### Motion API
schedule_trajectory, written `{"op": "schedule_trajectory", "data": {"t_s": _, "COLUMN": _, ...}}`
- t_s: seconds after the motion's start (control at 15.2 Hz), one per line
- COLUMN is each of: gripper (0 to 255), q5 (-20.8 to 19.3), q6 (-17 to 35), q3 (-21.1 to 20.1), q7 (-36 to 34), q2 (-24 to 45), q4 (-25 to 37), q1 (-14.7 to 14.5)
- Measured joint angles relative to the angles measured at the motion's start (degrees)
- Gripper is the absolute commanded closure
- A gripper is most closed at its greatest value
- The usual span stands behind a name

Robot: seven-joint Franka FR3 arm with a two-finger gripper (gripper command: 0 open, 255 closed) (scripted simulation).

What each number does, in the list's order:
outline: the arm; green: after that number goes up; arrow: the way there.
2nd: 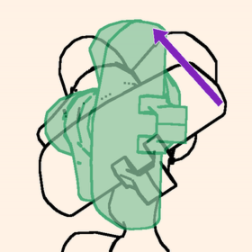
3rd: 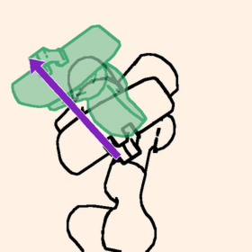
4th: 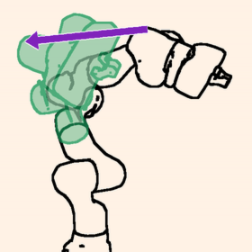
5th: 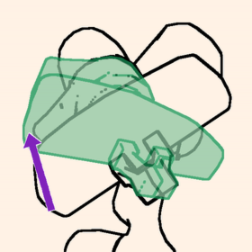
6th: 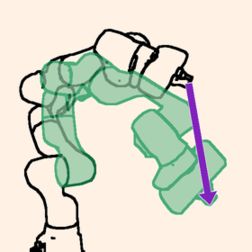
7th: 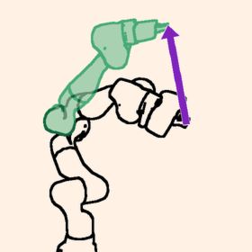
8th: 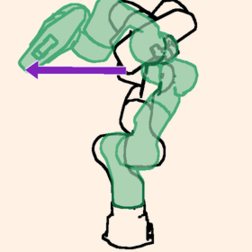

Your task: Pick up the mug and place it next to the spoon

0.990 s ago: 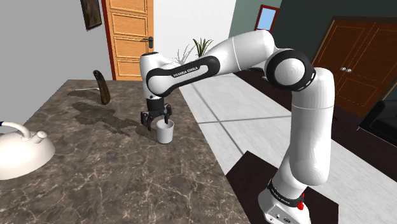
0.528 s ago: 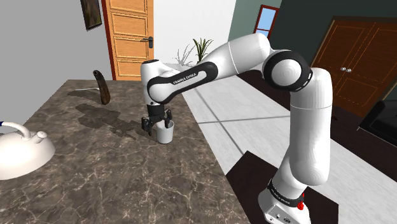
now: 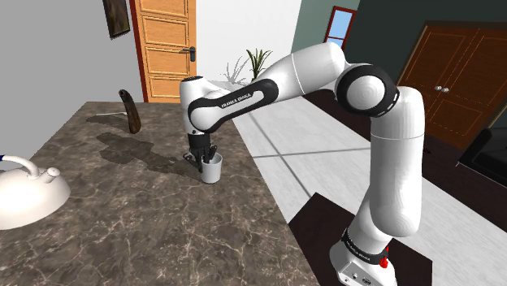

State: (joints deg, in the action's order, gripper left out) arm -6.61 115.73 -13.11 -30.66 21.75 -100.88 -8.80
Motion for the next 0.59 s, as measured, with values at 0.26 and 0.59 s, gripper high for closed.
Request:
{"op": "schedule_trajectory", "data": {"t_s": 0.26, "gripper": 255, "q5": 0.00, "q6": 0.00, "q3": 0.00, "q7": 0.00, "q2": 0.00, "q4": 0.00, "q1": 0.00}}
{"op": "schedule_trajectory", "data": {"t_s": 0.59, "gripper": 255, "q5": 0.12, "q6": -0.88, "q3": -0.05, "q7": 0.10, "q2": -0.37, "q4": 0.50, "q1": 0.02}}
